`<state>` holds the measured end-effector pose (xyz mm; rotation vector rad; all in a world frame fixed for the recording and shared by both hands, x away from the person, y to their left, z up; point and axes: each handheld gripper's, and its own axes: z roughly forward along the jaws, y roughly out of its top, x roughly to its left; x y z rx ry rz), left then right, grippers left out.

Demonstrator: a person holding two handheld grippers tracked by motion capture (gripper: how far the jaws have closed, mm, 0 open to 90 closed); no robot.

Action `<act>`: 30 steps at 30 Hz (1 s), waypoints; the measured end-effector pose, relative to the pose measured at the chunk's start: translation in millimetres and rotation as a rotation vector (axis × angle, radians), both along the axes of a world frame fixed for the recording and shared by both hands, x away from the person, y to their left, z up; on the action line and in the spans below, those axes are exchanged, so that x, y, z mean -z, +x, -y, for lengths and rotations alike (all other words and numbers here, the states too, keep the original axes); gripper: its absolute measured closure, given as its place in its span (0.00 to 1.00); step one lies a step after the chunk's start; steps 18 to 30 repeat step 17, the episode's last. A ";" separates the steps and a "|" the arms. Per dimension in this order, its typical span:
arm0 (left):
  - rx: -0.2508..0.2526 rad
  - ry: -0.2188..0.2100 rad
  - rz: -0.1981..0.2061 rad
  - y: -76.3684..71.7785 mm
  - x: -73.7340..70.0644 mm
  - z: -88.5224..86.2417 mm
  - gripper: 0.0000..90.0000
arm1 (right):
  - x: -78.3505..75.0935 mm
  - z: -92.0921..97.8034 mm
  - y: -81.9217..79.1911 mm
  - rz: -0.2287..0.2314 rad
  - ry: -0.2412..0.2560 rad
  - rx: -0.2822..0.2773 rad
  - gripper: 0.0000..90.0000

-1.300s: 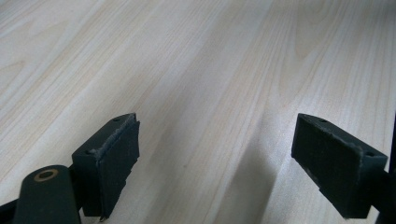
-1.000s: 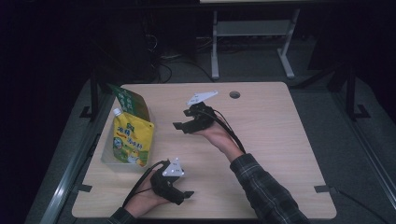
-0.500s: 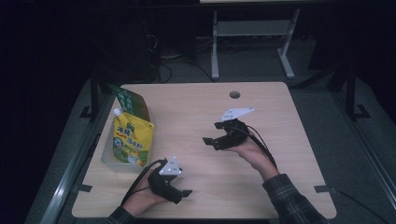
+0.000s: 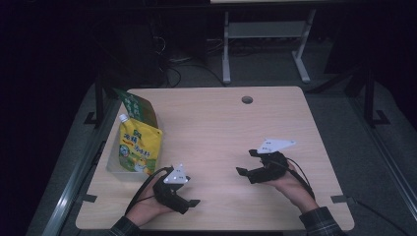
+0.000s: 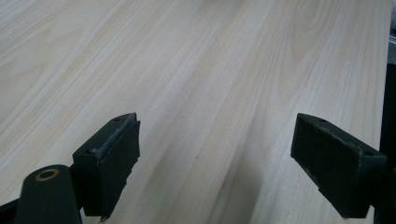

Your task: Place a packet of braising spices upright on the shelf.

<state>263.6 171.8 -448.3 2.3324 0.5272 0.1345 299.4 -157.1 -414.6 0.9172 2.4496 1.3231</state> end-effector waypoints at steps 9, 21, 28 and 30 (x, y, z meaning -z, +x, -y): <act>0.006 0.016 0.000 1.7 3.0 -0.2 0.17 | 25.9 18.3 -26.3 -0.018 -0.046 0.019 0.22; 0.017 0.025 0.003 3.8 3.9 -1.3 0.17 | 25.2 24.0 -30.1 -0.008 -0.019 0.036 0.22; 0.017 0.025 0.003 3.8 3.9 -1.3 0.17 | 25.2 24.0 -30.1 -0.008 -0.019 0.036 0.22; 0.017 0.025 0.003 3.8 3.9 -1.3 0.17 | 25.2 24.0 -30.1 -0.008 -0.019 0.036 0.22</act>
